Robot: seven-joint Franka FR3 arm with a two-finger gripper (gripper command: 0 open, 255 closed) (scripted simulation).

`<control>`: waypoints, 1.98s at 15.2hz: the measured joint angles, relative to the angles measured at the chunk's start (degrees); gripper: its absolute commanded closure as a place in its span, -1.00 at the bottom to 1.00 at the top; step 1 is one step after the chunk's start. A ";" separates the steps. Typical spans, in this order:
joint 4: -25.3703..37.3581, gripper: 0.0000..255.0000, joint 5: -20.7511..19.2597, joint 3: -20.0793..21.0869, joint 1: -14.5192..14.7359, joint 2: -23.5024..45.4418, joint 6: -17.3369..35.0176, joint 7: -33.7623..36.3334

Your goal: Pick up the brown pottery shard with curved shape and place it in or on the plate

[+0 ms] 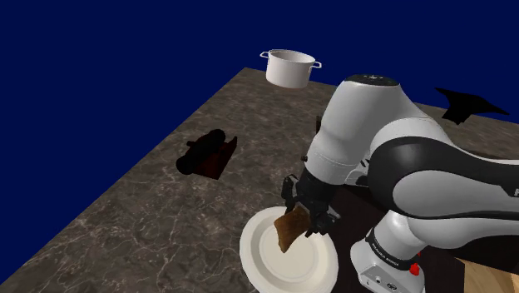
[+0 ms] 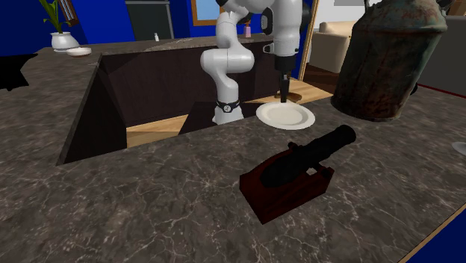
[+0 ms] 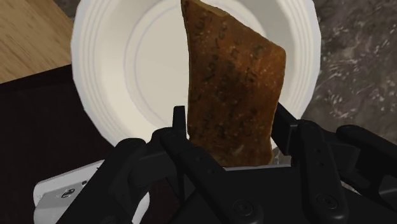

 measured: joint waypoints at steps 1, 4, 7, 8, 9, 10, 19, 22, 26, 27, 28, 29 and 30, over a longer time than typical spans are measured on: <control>-0.18 1.00 0.53 0.63 0.27 0.20 0.47 0.33; -1.19 1.00 1.98 2.27 0.54 1.33 2.69 0.34; -2.68 1.00 3.49 3.79 0.84 2.43 5.20 -0.04; -3.13 1.00 4.02 4.37 0.81 3.04 6.22 -0.28; -3.60 1.00 4.71 5.11 0.95 3.60 7.27 -0.32; -3.87 1.00 5.25 5.77 0.87 4.34 8.31 -0.47; -5.45 1.00 7.46 8.05 1.03 6.55 12.07 -1.08; -5.45 -1.00 7.47 8.06 1.03 6.57 12.09 -1.09; -5.45 -1.00 7.47 8.06 1.03 6.57 12.10 -1.09; -5.31 -1.00 6.80 7.13 1.11 5.59 10.93 -1.07; -4.54 -1.00 5.83 6.08 1.35 4.20 8.92 -0.45; -3.46 -1.00 4.44 4.66 0.92 3.26 6.89 -0.39; -2.68 -1.00 3.03 2.99 0.88 1.73 4.54 -0.23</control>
